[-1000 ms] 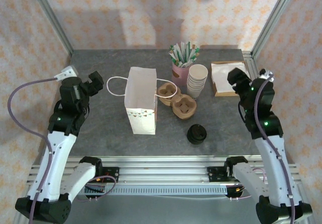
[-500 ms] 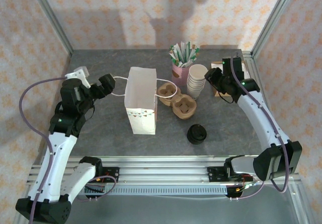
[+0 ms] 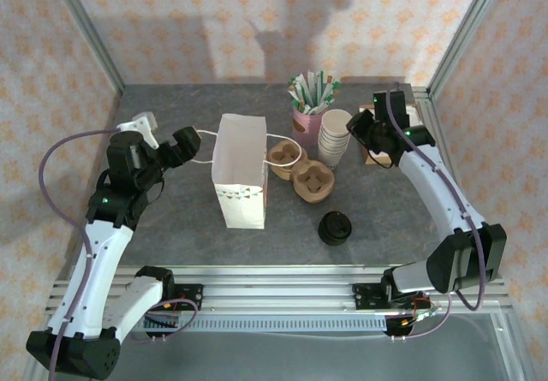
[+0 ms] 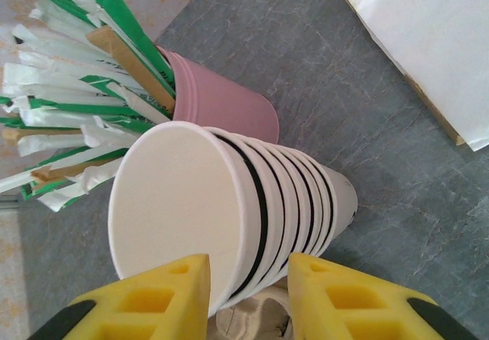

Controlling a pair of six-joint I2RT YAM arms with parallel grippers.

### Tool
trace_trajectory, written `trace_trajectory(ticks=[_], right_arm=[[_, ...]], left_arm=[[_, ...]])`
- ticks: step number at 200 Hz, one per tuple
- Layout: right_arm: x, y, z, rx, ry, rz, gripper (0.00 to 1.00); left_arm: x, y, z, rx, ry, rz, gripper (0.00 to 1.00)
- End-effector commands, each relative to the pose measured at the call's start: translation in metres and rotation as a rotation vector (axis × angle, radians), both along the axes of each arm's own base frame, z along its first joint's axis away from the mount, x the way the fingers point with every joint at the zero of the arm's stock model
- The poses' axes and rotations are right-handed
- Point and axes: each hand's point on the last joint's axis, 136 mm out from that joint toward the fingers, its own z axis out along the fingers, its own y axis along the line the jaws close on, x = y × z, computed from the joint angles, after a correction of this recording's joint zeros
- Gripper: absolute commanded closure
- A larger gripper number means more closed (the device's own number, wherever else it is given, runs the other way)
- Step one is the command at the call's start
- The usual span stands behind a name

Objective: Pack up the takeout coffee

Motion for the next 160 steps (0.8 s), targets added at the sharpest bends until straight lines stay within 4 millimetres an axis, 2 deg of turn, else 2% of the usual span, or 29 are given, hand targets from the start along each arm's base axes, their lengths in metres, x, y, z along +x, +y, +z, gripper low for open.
trace_trajectory(ticks=[1,55,135,160], right_arm=[[0.012,0.005,0.014,0.012,-0.046,0.010,0.69],[0.022,0.009,0.015,0.025,-0.060,0.016,0.74],[0.030,0.011,0.002,0.015,-0.016,0.023,0.78],[0.030,0.011,0.003,0.013,-0.014,0.023,0.87]], left_arm=[[0.002,-0.002,0.005,0.015,-0.021,-0.006,0.01],[0.001,-0.003,0.003,0.037,-0.009,-0.007,0.02],[0.001,0.003,-0.001,0.052,0.015,0.030,0.02],[0.001,0.004,-0.001,0.053,0.013,0.031,0.01]])
